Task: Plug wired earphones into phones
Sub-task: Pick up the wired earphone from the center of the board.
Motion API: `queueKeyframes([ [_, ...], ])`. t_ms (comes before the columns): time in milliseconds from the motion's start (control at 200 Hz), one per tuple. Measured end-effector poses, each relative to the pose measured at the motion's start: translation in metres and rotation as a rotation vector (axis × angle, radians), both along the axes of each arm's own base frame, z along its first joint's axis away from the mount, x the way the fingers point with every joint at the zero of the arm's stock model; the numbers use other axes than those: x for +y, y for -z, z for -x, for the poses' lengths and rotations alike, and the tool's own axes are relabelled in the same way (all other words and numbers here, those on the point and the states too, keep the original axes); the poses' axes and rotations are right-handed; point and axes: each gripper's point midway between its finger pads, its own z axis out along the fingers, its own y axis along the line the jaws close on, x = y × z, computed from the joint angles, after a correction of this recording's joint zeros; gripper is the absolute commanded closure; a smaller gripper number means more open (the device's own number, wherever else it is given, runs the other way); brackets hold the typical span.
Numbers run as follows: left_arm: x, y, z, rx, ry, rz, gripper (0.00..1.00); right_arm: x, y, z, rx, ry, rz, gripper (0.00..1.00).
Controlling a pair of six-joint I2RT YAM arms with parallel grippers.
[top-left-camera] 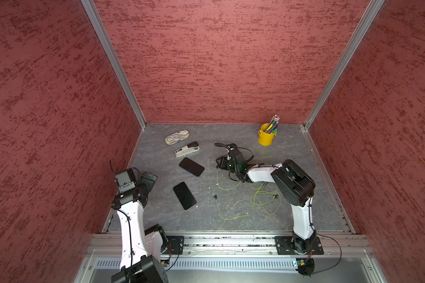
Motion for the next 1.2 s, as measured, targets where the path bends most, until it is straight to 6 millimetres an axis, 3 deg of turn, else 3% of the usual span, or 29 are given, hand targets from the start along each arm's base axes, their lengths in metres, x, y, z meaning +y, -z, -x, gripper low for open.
queueKeyframes([
  [501, 0.002, 0.004, 0.007, 0.034, -0.029, -0.002, 0.00, 0.005, 0.028, 0.016, 0.062, -0.031, 0.061, 0.74],
  [1202, 0.006, 0.005, 0.008, 0.042, -0.049, -0.020, 0.00, 0.011, 0.032, 0.017, 0.072, -0.044, 0.079, 0.85],
])
